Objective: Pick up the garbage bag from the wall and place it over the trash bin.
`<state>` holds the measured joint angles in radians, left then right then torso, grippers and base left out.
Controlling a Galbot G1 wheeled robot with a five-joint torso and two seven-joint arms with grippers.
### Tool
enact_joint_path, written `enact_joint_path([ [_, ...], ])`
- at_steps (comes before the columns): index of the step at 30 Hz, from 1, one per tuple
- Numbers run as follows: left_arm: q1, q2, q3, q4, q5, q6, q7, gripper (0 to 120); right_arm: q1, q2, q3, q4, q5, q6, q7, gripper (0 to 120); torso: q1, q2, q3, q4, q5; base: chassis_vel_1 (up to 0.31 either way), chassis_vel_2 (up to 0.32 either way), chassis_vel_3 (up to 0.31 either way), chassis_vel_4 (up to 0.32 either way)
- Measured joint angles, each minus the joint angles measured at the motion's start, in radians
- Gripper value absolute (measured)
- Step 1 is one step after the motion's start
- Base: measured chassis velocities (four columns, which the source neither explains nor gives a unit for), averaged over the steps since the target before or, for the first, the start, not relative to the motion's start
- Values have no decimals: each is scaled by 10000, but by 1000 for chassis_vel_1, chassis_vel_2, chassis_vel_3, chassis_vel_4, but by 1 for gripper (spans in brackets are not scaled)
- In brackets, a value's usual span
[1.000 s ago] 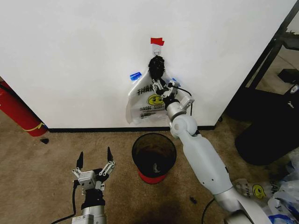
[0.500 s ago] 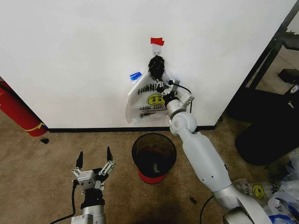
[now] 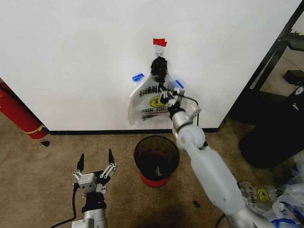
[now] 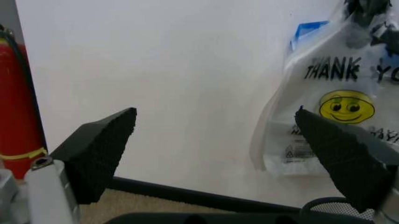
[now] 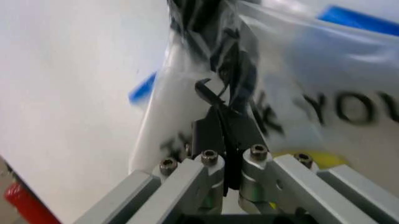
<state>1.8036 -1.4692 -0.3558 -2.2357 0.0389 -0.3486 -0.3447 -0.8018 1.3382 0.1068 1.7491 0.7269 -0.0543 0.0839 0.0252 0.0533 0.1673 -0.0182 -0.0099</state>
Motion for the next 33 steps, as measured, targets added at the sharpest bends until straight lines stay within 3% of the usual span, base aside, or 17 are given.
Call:
enact_joint_path([
  [17, -95, 363, 136, -122, -74, 5, 3, 100, -3769, -583, 758, 2743, -1638, 423, -460, 0, -1, 1, 0, 2, 0, 0, 0, 0, 0],
  [33, -427, 1022, 245, -37, -515, 137, 42, 100, -7848, -385, 1842, 4410, -4040, 1978, -1025, 0, -1, 1, 0, 1, -1, 0, 0, 0, 0],
])
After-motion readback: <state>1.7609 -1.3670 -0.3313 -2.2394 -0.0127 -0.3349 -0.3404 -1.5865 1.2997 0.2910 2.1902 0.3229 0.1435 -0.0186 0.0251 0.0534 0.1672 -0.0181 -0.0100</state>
